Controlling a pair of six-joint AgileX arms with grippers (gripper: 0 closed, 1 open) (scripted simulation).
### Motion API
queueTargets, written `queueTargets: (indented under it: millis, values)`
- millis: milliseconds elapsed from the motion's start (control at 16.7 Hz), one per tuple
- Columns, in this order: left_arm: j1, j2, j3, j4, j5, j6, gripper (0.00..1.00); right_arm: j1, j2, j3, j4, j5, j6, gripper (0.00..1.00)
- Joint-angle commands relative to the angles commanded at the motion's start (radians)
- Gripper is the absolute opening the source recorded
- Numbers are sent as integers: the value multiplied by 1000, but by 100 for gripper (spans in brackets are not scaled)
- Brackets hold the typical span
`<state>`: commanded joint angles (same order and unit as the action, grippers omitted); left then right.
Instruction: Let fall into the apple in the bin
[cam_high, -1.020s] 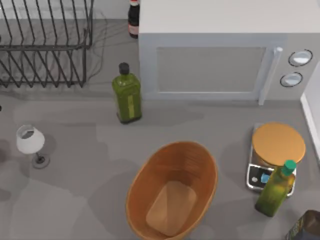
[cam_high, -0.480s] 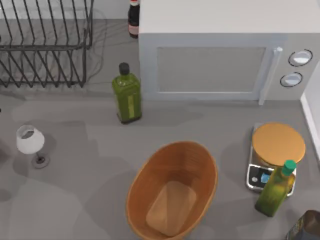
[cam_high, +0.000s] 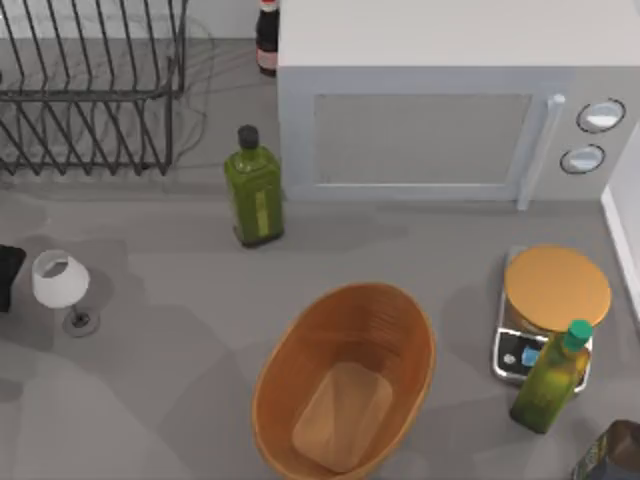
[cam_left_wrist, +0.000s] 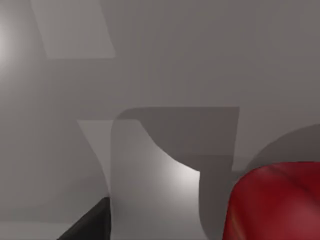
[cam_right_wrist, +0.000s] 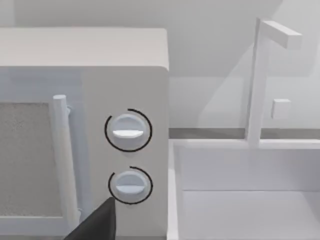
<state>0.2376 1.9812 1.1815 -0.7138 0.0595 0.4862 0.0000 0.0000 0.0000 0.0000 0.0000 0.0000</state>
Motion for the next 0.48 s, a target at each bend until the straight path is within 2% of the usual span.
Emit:
queueTargets:
  millis: [240, 480]
  values:
    - [-3, 0, -2, 2, 0, -2, 100, 0, 0, 0, 0, 0, 0, 100]
    - [-3, 0, -2, 2, 0, -2, 70, 0, 0, 0, 0, 0, 0, 100]
